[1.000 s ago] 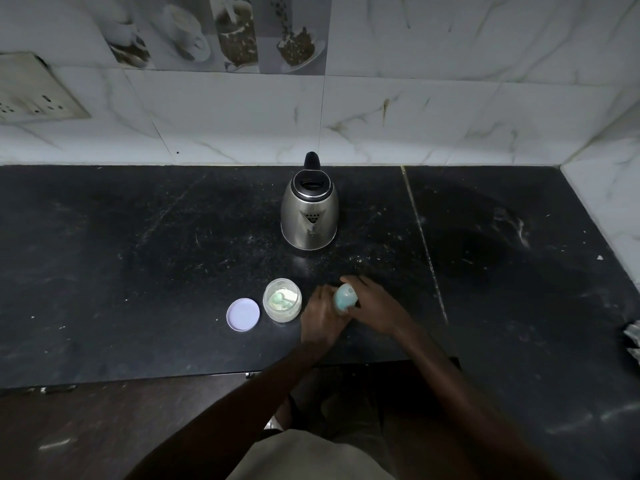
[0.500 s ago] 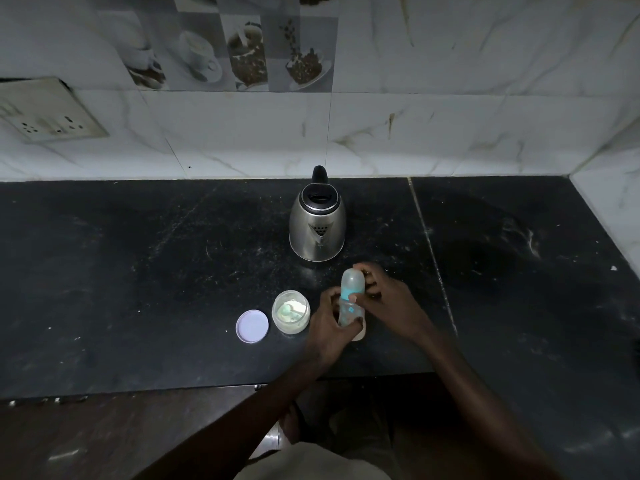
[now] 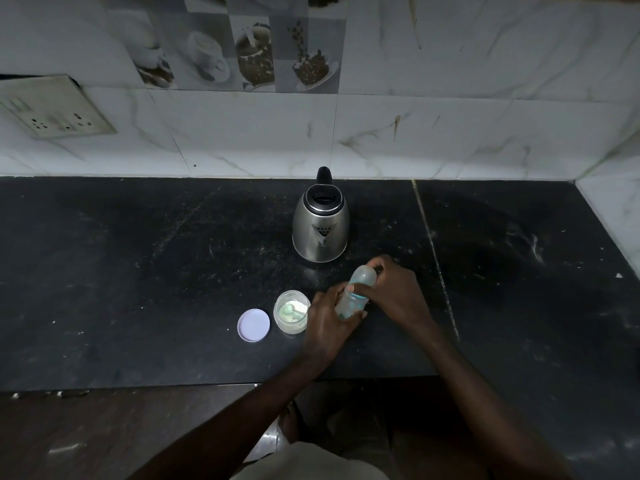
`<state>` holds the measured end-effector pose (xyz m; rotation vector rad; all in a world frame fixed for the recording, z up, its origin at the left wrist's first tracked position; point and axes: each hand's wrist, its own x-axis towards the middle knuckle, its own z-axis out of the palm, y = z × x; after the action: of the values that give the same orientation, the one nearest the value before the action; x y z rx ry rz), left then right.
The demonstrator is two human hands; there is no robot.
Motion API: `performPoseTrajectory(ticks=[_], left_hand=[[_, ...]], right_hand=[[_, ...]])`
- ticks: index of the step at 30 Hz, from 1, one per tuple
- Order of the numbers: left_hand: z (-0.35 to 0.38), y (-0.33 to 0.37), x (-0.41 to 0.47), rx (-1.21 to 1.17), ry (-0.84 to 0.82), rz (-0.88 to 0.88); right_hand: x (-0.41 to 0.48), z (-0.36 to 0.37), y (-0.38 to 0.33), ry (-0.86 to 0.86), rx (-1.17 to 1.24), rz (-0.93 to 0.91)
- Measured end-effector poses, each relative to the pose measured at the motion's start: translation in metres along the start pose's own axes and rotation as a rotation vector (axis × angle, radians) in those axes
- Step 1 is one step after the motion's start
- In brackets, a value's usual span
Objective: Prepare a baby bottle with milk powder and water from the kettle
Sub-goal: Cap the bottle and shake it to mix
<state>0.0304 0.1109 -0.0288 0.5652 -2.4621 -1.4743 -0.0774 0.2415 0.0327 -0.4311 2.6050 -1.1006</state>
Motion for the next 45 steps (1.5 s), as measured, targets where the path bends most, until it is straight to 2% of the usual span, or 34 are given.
performPoseTrajectory(ticks=[2, 3, 8, 15, 18, 21, 25, 28, 31, 32, 35, 36, 39, 40, 41, 43, 45], left_hand=[[-0.002, -0.001, 0.001, 0.032, 0.005, 0.028], [-0.003, -0.001, 0.002, 0.041, -0.001, 0.04], [-0.009, 0.006, 0.01, 0.013, -0.04, 0.053], [-0.004, 0.02, 0.012, -0.166, 0.031, -0.053], [-0.007, 0.017, 0.011, -0.184, 0.032, -0.035], [-0.013, 0.014, 0.01, -0.212, 0.04, -0.002], [-0.022, 0.011, 0.012, -0.42, -0.074, -0.002], [-0.028, 0.01, 0.013, -0.655, -0.16, -0.022], [-0.032, 0.016, 0.022, -0.797, -0.127, -0.194], [-0.033, 0.018, 0.025, -0.868, -0.106, -0.28], [-0.035, 0.022, 0.036, -1.089, -0.08, -0.477], [-0.036, 0.023, 0.04, -1.133, -0.087, -0.504], [-0.038, 0.027, 0.049, -1.235, -0.106, -0.531], [-0.038, 0.03, 0.05, -1.27, -0.107, -0.543], [-0.038, 0.033, 0.05, -1.305, -0.105, -0.557], [-0.036, 0.036, 0.05, -1.354, -0.096, -0.579], [-0.034, 0.035, 0.051, -1.358, -0.094, -0.593]], right_hand=[[0.0, -0.001, -0.003, 0.003, -0.169, 0.016], [0.001, -0.004, -0.002, -0.03, -0.18, 0.0], [0.0, -0.016, 0.003, -0.234, 0.039, -0.094], [-0.012, 0.0, -0.002, -0.138, 0.16, -0.092], [-0.013, 0.005, -0.001, -0.163, 0.288, -0.022], [-0.013, 0.01, -0.001, -0.147, 0.316, 0.015], [-0.012, 0.009, -0.006, -0.101, 0.255, -0.016], [-0.007, -0.005, -0.016, 0.073, 0.292, -0.048], [-0.006, -0.013, -0.027, 0.354, 0.441, -0.031], [-0.008, -0.012, -0.031, 0.351, 0.414, -0.038], [-0.013, -0.013, -0.044, 0.091, 0.209, -0.153], [-0.01, -0.017, -0.045, 0.108, 0.169, -0.195], [-0.004, -0.028, -0.05, 0.449, 0.4, -0.142], [-0.007, -0.026, -0.053, 0.471, 0.413, -0.132], [-0.011, -0.022, -0.056, 0.403, 0.362, -0.145], [-0.02, -0.013, -0.059, 0.165, 0.186, -0.181], [-0.019, -0.014, -0.054, 0.13, 0.108, -0.219]])
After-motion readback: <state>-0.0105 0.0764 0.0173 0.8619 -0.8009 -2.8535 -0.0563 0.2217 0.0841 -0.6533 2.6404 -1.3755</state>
